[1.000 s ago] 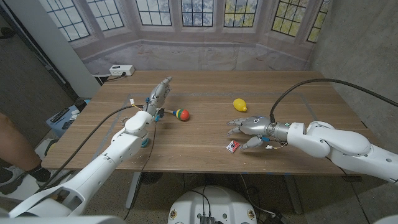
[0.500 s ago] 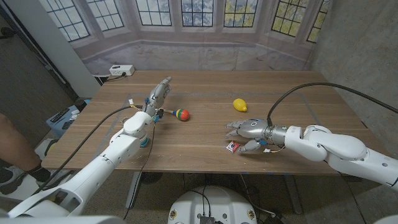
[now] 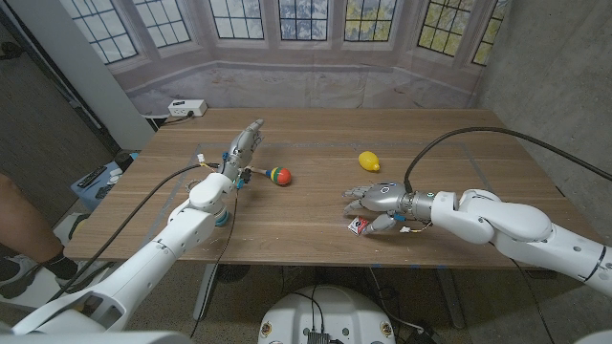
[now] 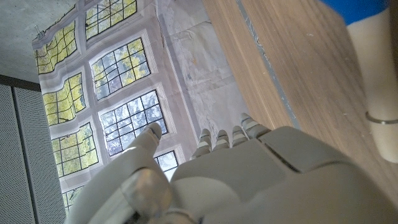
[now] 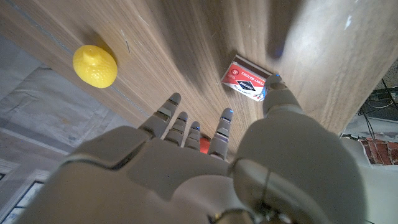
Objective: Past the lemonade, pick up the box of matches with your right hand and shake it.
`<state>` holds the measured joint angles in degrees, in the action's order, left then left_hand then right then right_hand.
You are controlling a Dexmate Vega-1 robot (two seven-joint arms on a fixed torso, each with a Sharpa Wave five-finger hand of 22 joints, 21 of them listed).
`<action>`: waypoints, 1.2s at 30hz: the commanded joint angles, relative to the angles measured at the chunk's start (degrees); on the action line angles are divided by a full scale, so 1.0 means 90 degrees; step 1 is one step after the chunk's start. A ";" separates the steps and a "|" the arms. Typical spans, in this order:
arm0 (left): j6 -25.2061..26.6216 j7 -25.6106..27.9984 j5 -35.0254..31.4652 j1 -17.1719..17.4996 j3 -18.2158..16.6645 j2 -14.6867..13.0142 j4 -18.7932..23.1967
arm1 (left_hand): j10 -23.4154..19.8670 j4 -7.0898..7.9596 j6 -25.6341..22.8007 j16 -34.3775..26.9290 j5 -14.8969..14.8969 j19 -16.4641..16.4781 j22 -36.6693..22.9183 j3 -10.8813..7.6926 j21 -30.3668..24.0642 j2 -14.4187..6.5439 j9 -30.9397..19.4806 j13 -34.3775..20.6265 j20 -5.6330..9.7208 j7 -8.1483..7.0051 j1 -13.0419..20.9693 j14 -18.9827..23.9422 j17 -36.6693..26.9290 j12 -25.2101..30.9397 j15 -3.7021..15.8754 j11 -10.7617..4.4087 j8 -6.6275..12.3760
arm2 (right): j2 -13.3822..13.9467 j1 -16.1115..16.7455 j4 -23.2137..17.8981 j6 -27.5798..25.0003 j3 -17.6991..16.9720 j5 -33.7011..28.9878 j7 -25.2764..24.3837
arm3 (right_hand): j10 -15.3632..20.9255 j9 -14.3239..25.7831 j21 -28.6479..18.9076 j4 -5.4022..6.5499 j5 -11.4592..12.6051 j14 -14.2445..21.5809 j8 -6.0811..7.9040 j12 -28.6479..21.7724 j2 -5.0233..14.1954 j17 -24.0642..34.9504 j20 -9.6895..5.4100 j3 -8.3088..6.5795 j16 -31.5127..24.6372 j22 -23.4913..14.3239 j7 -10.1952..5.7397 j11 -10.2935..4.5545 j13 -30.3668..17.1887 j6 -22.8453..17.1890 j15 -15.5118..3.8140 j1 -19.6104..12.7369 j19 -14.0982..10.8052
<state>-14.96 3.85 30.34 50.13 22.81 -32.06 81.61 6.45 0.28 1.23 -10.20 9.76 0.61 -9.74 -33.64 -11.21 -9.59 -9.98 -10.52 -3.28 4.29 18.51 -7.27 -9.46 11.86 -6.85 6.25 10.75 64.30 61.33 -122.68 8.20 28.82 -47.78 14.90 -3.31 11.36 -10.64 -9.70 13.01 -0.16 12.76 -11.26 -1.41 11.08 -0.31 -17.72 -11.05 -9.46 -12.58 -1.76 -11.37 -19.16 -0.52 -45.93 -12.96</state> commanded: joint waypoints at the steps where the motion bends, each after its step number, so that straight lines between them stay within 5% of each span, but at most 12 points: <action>1: -0.0004 0.0012 0.0019 0.0075 -0.0034 -0.0036 0.0032 | 0.0001 -0.0041 -0.0035 0.0008 0.0034 0.0003 -0.0020 -0.0004 0.0012 -0.0009 -0.0025 -0.0038 -0.0059 -0.0017 0.0045 0.0003 -0.0018 -0.0007 -0.0022 0.0013 -0.0022 | -0.0135 -0.0188 0.0165 0.0192 0.0133 -0.0027 0.0129 | 0.0045 0.0036 -0.0029 0.0016 0.0025 0.0022 0.0055 -0.0028 0.0020 0.0017 -0.0030 -0.0041 -0.0064 -0.0027 0.0006 0.0000 -0.0005 -0.0110 -0.0023 -0.0074 -0.0061; 20: -0.0061 -0.0042 0.0000 0.0059 0.0009 0.0004 -0.0035 | 0.0003 -0.0078 -0.0042 0.0006 0.0034 0.0003 -0.0020 0.0011 0.0012 0.0005 -0.0025 -0.0038 -0.0058 -0.0021 0.0055 0.0009 -0.0017 -0.0009 -0.0019 0.0013 -0.0023 | -0.0113 -0.0085 0.0217 0.0192 0.0114 -0.0140 -0.0195 | 0.0322 0.0078 -0.0058 0.0129 -0.0008 0.0138 0.0269 -0.0105 -0.0080 0.0049 -0.0060 0.0074 -0.0126 -0.0027 0.0022 -0.0056 -0.0012 -0.0736 -0.0084 0.0086 -0.0180; 36: -0.0034 -0.0055 -0.0003 0.0012 0.0028 0.0021 -0.0098 | -0.0009 -0.0106 -0.0077 0.0005 0.0037 0.0007 -0.0020 0.0018 0.0012 0.0003 -0.0026 -0.0039 -0.0053 -0.0028 0.0066 0.0015 -0.0017 -0.0004 -0.0015 0.0004 -0.0013 | -0.0301 -0.0253 0.0505 0.0396 0.0257 -0.0192 -0.0470 | 0.0789 0.0090 -0.0095 0.0121 0.0055 0.0396 0.0502 -0.0203 -0.0125 0.0071 -0.0116 0.0074 -0.0207 -0.0028 0.0291 -0.0193 -0.0014 -0.1429 -0.0219 0.0057 -0.0401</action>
<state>-15.38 3.51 30.36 50.60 22.94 -31.98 81.18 6.45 -0.34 0.92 -10.20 9.76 0.61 -9.74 -33.35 -11.21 -9.58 -9.98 -10.55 -3.28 3.98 18.50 -7.27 -9.46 11.86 -6.85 6.25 10.75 62.59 59.95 -119.65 10.70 30.36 -49.10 12.35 2.89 11.88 -11.27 -8.83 13.01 2.90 16.87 -12.55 -2.09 11.61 -1.42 -17.15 -12.38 -9.46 -10.02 -3.45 -11.36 -31.12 -2.08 -45.24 -15.94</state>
